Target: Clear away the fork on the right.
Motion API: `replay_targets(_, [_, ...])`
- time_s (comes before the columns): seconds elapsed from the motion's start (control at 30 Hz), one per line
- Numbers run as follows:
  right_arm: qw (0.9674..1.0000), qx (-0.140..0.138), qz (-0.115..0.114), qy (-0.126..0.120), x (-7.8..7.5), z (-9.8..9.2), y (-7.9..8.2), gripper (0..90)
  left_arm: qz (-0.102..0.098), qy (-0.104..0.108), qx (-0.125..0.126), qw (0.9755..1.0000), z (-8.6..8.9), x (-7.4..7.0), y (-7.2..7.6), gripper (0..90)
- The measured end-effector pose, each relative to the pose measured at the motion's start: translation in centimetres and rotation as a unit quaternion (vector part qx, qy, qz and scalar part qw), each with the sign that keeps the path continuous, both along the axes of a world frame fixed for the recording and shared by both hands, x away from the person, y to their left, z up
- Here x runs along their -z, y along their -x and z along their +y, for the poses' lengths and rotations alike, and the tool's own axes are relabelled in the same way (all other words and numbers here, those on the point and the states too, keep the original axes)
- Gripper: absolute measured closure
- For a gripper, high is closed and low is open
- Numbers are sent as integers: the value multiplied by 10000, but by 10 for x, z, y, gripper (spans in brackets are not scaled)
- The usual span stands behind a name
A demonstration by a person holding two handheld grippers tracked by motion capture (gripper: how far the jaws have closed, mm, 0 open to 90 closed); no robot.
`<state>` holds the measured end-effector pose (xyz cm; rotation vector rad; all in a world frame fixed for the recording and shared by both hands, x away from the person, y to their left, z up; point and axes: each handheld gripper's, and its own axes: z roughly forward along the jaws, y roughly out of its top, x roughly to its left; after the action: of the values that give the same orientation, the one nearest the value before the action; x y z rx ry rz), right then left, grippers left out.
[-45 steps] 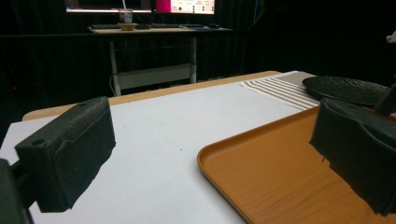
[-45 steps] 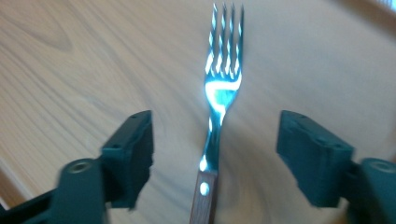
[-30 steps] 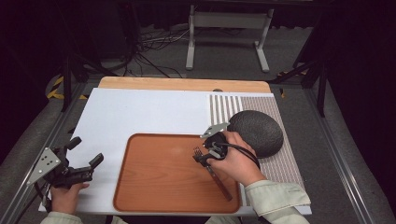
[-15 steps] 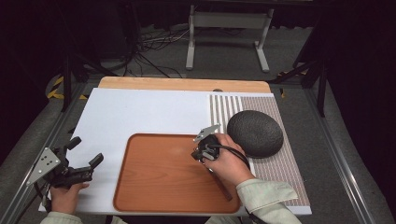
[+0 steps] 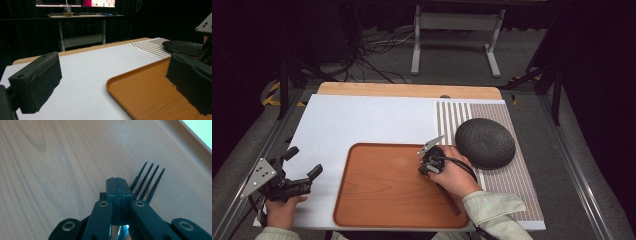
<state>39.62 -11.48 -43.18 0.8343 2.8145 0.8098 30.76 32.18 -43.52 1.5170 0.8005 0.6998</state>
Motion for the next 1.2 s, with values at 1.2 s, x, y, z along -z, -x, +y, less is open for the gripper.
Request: replay_targets(1.2, [9978,626,-121,163,0,-39,-18,900,17,-11,-21,10000,0,0,0,9])
